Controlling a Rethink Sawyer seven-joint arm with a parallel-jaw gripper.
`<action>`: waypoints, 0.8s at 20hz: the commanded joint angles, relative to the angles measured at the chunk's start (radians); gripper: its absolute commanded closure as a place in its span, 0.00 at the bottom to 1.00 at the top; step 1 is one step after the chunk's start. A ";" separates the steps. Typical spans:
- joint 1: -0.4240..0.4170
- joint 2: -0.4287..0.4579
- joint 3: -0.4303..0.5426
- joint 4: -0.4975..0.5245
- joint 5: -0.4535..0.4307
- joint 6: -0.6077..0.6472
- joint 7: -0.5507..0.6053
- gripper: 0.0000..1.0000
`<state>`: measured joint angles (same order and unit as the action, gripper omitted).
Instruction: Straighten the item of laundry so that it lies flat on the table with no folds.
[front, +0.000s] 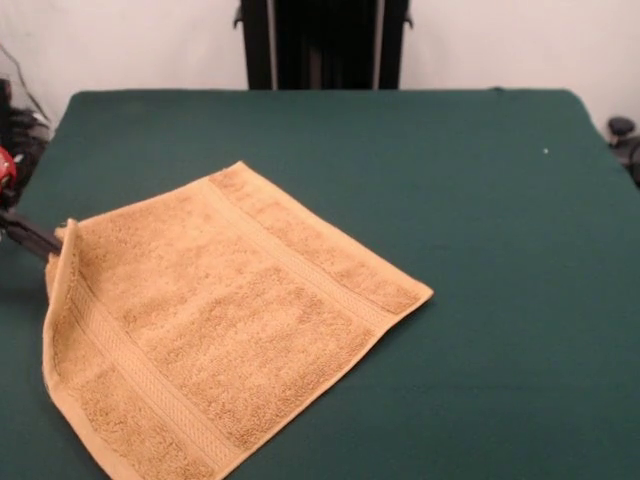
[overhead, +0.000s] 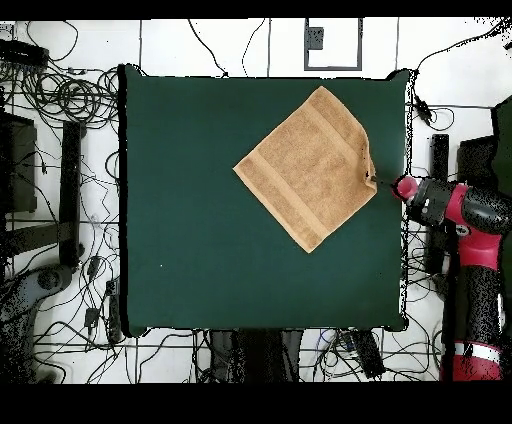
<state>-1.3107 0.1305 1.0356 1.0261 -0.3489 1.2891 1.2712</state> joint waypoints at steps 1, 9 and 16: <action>0.078 0.065 -0.006 -0.139 0.051 0.137 -0.336 1.00; 0.096 0.079 -0.011 -0.181 0.032 0.163 -0.363 1.00; 0.092 0.078 -0.013 -0.184 0.013 0.153 -0.402 1.00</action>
<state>-1.2887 0.1886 1.0363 0.9175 -0.3369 1.3728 1.2274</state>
